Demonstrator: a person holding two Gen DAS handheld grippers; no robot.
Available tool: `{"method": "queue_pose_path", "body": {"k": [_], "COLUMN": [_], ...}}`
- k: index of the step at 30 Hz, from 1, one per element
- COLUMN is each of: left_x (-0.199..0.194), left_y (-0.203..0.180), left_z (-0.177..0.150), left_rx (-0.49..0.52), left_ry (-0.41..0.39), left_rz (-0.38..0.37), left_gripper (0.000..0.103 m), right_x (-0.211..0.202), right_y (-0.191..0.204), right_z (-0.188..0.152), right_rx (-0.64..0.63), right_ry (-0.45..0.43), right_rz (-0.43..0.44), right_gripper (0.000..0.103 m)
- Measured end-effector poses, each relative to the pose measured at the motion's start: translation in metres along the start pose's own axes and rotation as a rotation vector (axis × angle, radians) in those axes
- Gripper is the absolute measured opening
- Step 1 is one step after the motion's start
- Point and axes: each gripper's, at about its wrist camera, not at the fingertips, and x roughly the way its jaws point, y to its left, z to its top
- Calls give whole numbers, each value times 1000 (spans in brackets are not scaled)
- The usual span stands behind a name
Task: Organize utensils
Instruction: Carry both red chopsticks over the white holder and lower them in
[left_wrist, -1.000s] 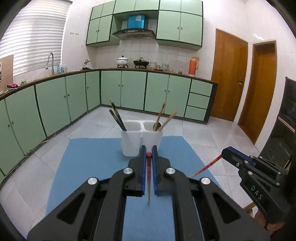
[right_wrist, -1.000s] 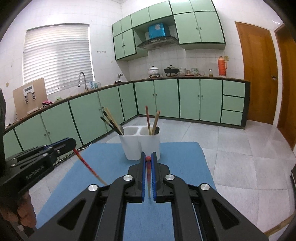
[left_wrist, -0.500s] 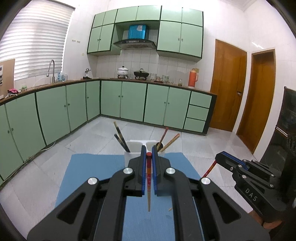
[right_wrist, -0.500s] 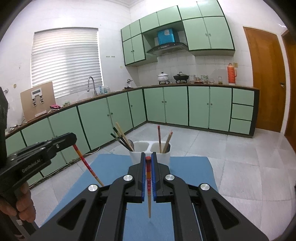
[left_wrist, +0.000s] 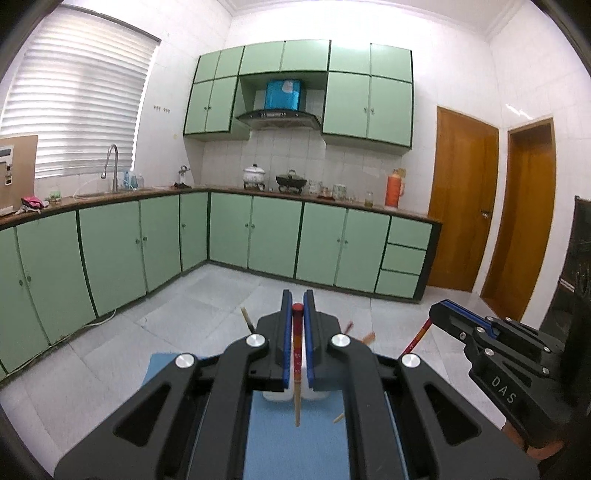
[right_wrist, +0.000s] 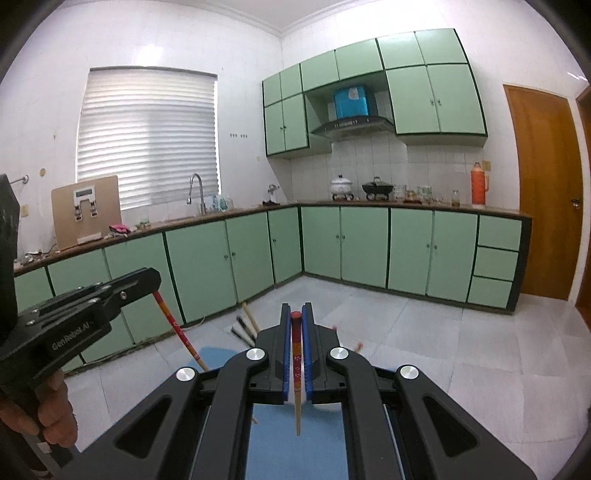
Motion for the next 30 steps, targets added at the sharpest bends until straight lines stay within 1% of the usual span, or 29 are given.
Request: {"method": "queue_pose_path", "body": {"k": [6,10,17,22,30], "left_x": [17,36,75,108,157], "left_y": [0,-1,-10,-14,-10], "left_z": [29,43,53,45,21], "left_rx": [-12,-28,-8,11,27], "left_ry": [-66,-91,-129,-123,-36], "left_rz": [12,11,28,40,47], "left_gripper": [5,5,5,5,5], "right_x": [20,38,68,96,135], "right_y": [-2,-7,-15,-22,-32], "right_z": [31,46,56,51,30], "right_rx": [-9,-6,-12,-25,-22], "right_ry": [-56,-79,-94,-64,11], "right_rz": [-3,-16,-45,-66,-76], "right_gripper": [6,6,6,6,6]}}
